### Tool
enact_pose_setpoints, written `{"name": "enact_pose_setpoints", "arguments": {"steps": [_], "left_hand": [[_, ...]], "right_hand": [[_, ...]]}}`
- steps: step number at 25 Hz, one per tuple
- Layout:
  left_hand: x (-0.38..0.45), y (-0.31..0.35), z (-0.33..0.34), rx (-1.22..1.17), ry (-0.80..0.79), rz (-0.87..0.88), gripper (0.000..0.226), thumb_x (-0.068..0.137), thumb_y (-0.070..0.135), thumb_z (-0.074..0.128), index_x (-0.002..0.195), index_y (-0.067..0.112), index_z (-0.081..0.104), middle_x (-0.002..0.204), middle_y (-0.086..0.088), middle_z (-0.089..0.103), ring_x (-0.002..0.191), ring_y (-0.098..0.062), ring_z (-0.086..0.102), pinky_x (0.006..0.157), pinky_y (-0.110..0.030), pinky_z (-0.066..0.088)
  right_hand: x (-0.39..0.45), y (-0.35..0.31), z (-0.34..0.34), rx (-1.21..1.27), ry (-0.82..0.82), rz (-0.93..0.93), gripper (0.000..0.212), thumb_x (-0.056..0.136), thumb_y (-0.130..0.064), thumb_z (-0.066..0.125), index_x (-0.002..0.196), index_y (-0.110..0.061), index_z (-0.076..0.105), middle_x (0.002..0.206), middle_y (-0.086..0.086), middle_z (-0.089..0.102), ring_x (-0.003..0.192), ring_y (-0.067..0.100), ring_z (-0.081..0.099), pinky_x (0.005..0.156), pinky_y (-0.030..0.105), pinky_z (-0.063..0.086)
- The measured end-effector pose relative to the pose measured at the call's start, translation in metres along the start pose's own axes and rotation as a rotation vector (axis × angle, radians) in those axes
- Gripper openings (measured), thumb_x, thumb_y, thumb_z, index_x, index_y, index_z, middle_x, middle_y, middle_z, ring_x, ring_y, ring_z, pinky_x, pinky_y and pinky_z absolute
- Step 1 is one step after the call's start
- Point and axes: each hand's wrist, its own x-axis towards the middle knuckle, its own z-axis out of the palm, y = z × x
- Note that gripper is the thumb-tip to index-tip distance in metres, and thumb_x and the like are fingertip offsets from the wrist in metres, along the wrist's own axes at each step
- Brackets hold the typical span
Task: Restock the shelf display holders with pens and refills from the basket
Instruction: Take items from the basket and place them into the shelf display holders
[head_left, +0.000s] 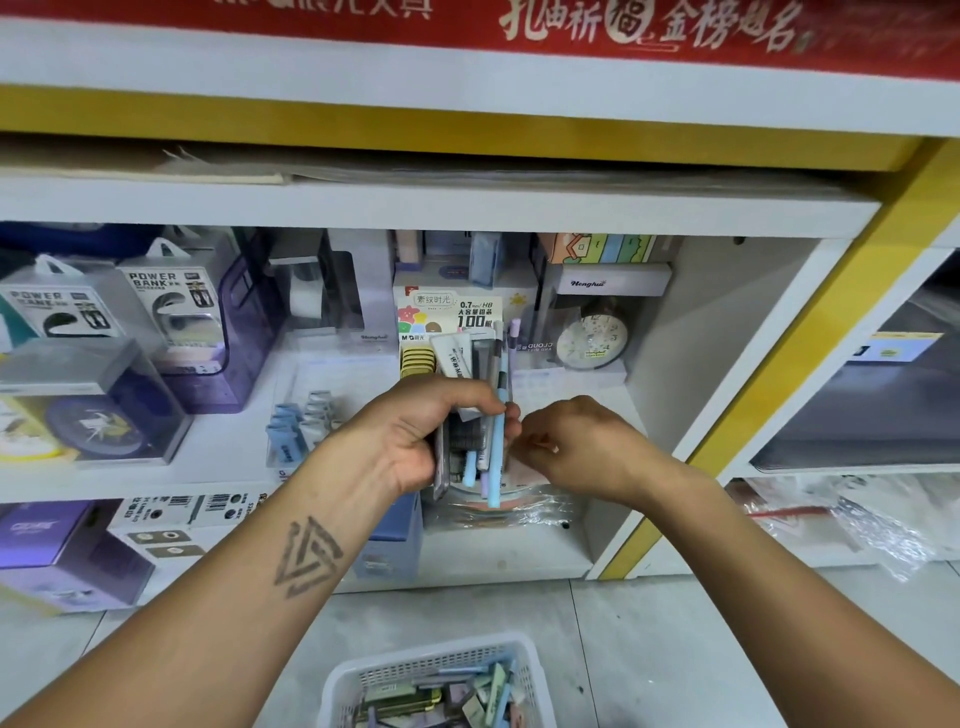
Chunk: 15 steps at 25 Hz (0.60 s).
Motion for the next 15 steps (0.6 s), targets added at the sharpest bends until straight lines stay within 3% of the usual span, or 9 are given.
{"name": "enact_pose_setpoints", "arguments": {"steps": [1, 3, 5, 6, 11, 15], "left_hand": [[0.0, 0.0, 0.0, 0.008, -0.01, -0.003, 0.018, 0.079, -0.01, 0.059, 0.094, -0.004, 0.067, 0.081, -0.02, 0.073, 0.066, -0.027, 0.073, 0.065, -0.039, 0.06], [0.001, -0.001, 0.002, 0.021, -0.024, 0.001, 0.022, 0.078, -0.011, 0.059, 0.097, -0.003, 0.069, 0.084, -0.022, 0.073, 0.069, -0.029, 0.073, 0.067, -0.041, 0.06], [0.003, -0.003, 0.003, 0.035, -0.029, 0.015, 0.025, 0.077, -0.013, 0.06, 0.097, -0.001, 0.07, 0.086, -0.022, 0.073, 0.072, -0.03, 0.074, 0.068, -0.042, 0.062], [0.004, -0.003, 0.004, 0.04, -0.031, 0.02, 0.026, 0.076, -0.013, 0.06, 0.096, 0.0, 0.071, 0.086, -0.022, 0.073, 0.072, -0.031, 0.074, 0.064, -0.041, 0.062], [0.01, -0.001, 0.0, 0.018, -0.007, 0.052, 0.025, 0.073, -0.014, 0.06, 0.092, -0.002, 0.072, 0.087, -0.024, 0.073, 0.071, -0.033, 0.074, 0.057, -0.039, 0.059], [0.015, 0.004, -0.005, 0.016, 0.033, 0.085, 0.026, 0.064, -0.011, 0.067, 0.088, -0.003, 0.07, 0.079, -0.023, 0.072, 0.065, -0.031, 0.073, 0.058, -0.036, 0.061]], "right_hand": [[0.001, 0.0, -0.003, 0.098, 0.084, 0.018, 0.021, 0.097, -0.031, 0.055, 0.079, -0.027, 0.065, 0.077, -0.005, 0.064, 0.078, 0.021, 0.061, 0.069, 0.033, 0.051], [0.007, -0.004, -0.01, 0.569, 0.287, 0.106, 0.015, 0.098, -0.022, 0.058, 0.09, -0.025, 0.07, 0.083, -0.004, 0.073, 0.075, 0.015, 0.068, 0.068, 0.029, 0.055], [0.013, -0.01, -0.015, 1.092, 0.301, 0.155, 0.009, 0.095, -0.018, 0.065, 0.097, -0.015, 0.073, 0.081, -0.001, 0.074, 0.07, 0.015, 0.068, 0.064, 0.028, 0.053], [0.016, -0.012, -0.016, 1.223, 0.283, 0.159, 0.008, 0.092, -0.014, 0.069, 0.097, -0.009, 0.074, 0.079, 0.003, 0.074, 0.069, 0.017, 0.067, 0.063, 0.029, 0.052], [0.021, -0.005, -0.021, 1.259, 0.369, 0.213, 0.022, 0.081, -0.005, 0.079, 0.1, 0.004, 0.07, 0.074, 0.01, 0.074, 0.061, 0.016, 0.066, 0.056, 0.021, 0.053], [0.021, 0.004, -0.032, 1.204, 0.485, 0.18, 0.017, 0.083, -0.004, 0.077, 0.094, 0.007, 0.071, 0.069, 0.014, 0.068, 0.05, 0.014, 0.056, 0.05, 0.021, 0.048]]}}
